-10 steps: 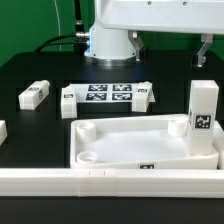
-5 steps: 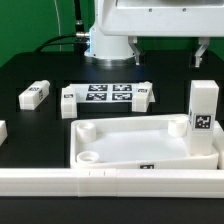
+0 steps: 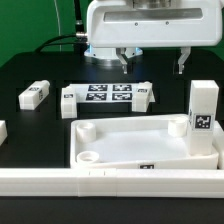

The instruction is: Assemble desk

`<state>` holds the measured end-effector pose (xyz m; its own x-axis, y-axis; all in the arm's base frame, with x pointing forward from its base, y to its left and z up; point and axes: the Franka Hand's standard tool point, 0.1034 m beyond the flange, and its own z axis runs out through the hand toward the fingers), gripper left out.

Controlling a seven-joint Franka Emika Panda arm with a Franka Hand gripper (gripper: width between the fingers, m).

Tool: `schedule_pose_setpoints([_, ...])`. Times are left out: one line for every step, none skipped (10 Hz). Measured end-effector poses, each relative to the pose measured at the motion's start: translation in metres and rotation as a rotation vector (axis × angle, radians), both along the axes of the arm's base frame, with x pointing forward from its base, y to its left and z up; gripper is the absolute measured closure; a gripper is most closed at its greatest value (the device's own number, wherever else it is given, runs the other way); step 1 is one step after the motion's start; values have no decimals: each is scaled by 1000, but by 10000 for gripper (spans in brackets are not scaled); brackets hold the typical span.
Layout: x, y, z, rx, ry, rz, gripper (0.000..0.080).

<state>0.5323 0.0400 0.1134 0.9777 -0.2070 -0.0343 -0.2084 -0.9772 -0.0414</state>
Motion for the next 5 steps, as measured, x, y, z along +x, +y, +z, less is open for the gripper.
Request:
schedule_pose_setpoints([-1,0,-1,0,1,-1,151])
schedule_pose_setpoints([-10,-6,-11,5,-12,-34,151])
schedule_pose_setpoints([-35,-14,-31,14,2,-86,151])
schedule_pose_setpoints([-55,-19,-47,28,43,-129,151])
schedule_pose_setpoints([-58,-18,-52,29,54,-135,151])
